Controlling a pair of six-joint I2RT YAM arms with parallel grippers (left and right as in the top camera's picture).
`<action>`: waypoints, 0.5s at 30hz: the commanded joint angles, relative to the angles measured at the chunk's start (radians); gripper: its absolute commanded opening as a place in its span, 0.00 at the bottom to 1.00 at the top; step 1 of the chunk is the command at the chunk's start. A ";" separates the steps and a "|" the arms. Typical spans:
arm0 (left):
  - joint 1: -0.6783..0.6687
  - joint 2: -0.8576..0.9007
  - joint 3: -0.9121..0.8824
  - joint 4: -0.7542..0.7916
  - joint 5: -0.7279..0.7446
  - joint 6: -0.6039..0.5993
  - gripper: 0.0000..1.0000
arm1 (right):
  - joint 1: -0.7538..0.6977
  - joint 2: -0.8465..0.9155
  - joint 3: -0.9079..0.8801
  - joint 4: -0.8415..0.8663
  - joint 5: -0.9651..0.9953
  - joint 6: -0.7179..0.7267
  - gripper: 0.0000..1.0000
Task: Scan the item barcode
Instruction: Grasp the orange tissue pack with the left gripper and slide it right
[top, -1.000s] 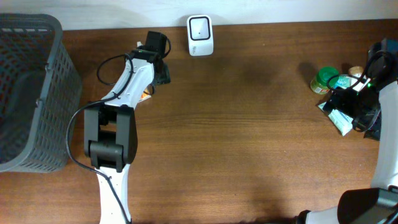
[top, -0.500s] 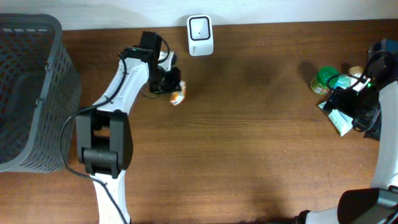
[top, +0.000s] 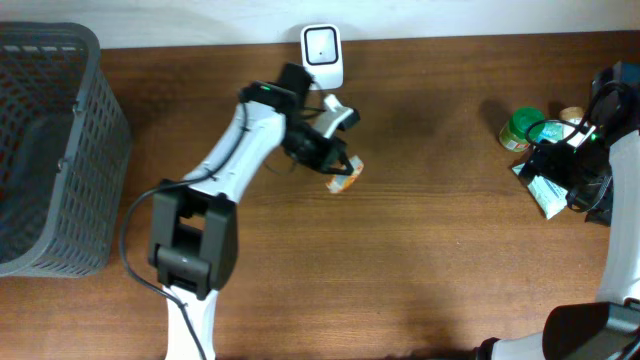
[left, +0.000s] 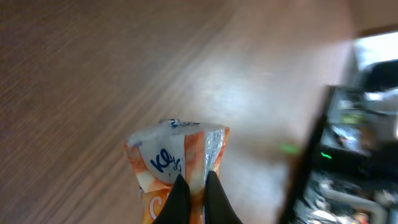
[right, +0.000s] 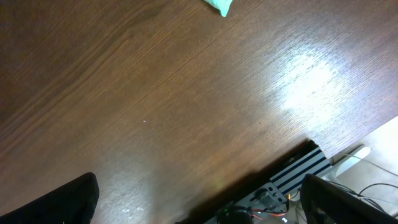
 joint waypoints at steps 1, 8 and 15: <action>-0.130 -0.023 0.004 0.055 -0.473 -0.449 0.02 | 0.000 -0.001 0.000 0.000 0.013 -0.006 0.98; -0.301 -0.023 0.015 0.076 -0.563 -0.614 0.76 | 0.000 -0.001 0.000 0.000 0.013 -0.006 0.99; -0.025 -0.087 0.229 -0.246 -0.882 -0.600 0.99 | 0.000 -0.001 0.000 0.000 0.013 -0.006 0.99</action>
